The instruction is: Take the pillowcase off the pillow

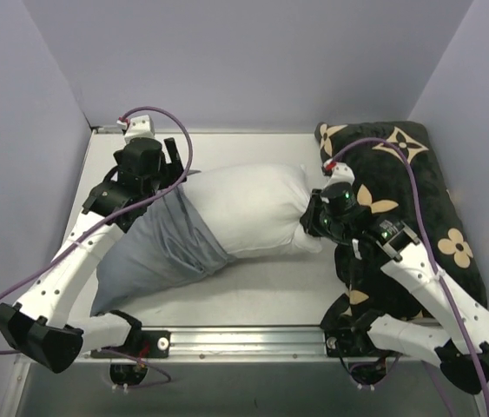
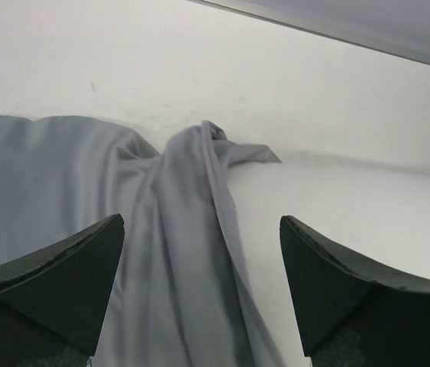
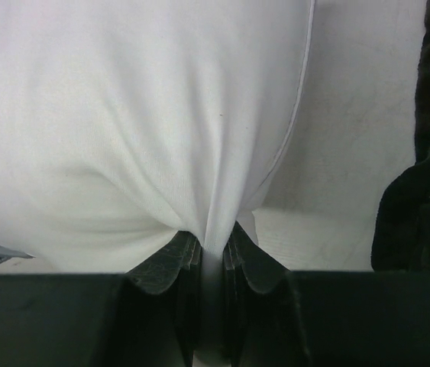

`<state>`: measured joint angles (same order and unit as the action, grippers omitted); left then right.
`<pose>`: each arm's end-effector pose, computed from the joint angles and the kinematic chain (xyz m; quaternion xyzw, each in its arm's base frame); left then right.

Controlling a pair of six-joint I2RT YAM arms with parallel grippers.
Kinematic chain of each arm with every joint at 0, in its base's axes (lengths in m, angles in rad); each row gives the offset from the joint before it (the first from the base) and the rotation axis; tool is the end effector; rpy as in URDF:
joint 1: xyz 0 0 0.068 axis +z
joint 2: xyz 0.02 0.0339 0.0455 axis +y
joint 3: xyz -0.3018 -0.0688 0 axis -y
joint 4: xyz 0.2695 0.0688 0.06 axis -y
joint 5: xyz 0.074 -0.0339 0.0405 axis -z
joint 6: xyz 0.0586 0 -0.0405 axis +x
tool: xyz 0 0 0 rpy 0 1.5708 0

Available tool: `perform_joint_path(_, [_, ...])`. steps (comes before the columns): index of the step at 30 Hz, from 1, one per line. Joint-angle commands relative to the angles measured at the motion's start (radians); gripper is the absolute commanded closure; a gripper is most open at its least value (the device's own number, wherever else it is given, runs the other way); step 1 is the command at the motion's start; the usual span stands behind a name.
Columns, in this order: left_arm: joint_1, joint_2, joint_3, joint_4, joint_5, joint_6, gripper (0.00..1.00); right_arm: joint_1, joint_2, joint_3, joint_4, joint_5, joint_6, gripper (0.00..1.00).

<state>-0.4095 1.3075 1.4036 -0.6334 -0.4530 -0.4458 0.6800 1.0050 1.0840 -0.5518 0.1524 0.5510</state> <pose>0.2971 -0.1010 0.4256 -0.1263 0.8451 -0.0220 0.5191 0.1919 0.1437 0.3893 -0.0152 0.8514 0.2474 0.4623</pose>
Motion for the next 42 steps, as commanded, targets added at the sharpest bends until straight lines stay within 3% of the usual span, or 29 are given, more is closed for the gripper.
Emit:
perform_joint_path(1, [-0.073, -0.129, -0.098, -0.044, -0.109, -0.105, 0.09, -0.011, 0.040, 0.092, 0.056, 0.032, -0.036, 1.00])
perform_joint_path(5, [-0.175, -0.281, -0.261, -0.106, -0.136, -0.273, 0.09, -0.019, 0.066, 0.132, 0.059, 0.029, -0.049, 1.00])
perform_joint_path(6, [-0.184, -0.309, -0.288, -0.126, -0.128, -0.292, 0.02, -0.022, 0.073, 0.151, 0.059, 0.021, -0.052, 1.00])
perform_joint_path(8, [-0.201, -0.373, -0.349, -0.137, -0.083, -0.323, 0.03, -0.031, 0.086, 0.169, 0.058, 0.013, -0.062, 1.00])
perform_joint_path(16, [-0.291, -0.392, -0.425, -0.154, -0.075, -0.392, 0.04, -0.042, 0.138, 0.257, 0.050, -0.008, -0.071, 1.00])
perform_joint_path(18, [-0.288, -0.384, -0.425, -0.126, -0.105, -0.367, 0.16, -0.046, 0.152, 0.280, 0.041, -0.002, -0.077, 1.00])
perform_joint_path(19, [-0.279, -0.372, -0.419, -0.123, -0.119, -0.351, 0.42, -0.062, 0.156, 0.310, 0.033, -0.001, -0.083, 1.00])
perform_joint_path(20, [-0.267, -0.363, -0.411, -0.124, -0.128, -0.312, 0.60, -0.075, 0.165, 0.326, 0.023, -0.010, -0.086, 1.00])
perform_joint_path(21, [-0.244, -0.352, -0.394, -0.126, -0.133, -0.295, 0.74, -0.092, 0.172, 0.344, 0.017, -0.020, -0.085, 1.00])
perform_joint_path(22, [-0.186, -0.338, -0.388, -0.126, -0.116, -0.280, 0.99, -0.132, 0.176, 0.367, 0.010, -0.036, -0.085, 1.00])
perform_joint_path(33, [0.255, -0.268, -0.285, -0.100, -0.162, -0.077, 1.00, -0.477, 0.273, 0.801, -0.141, -0.192, -0.013, 1.00])
perform_joint_path(42, [0.604, -0.125, -0.302, 0.012, -0.066, -0.079, 1.00, -0.677, 0.308, 0.950, -0.194, -0.321, 0.032, 1.00])
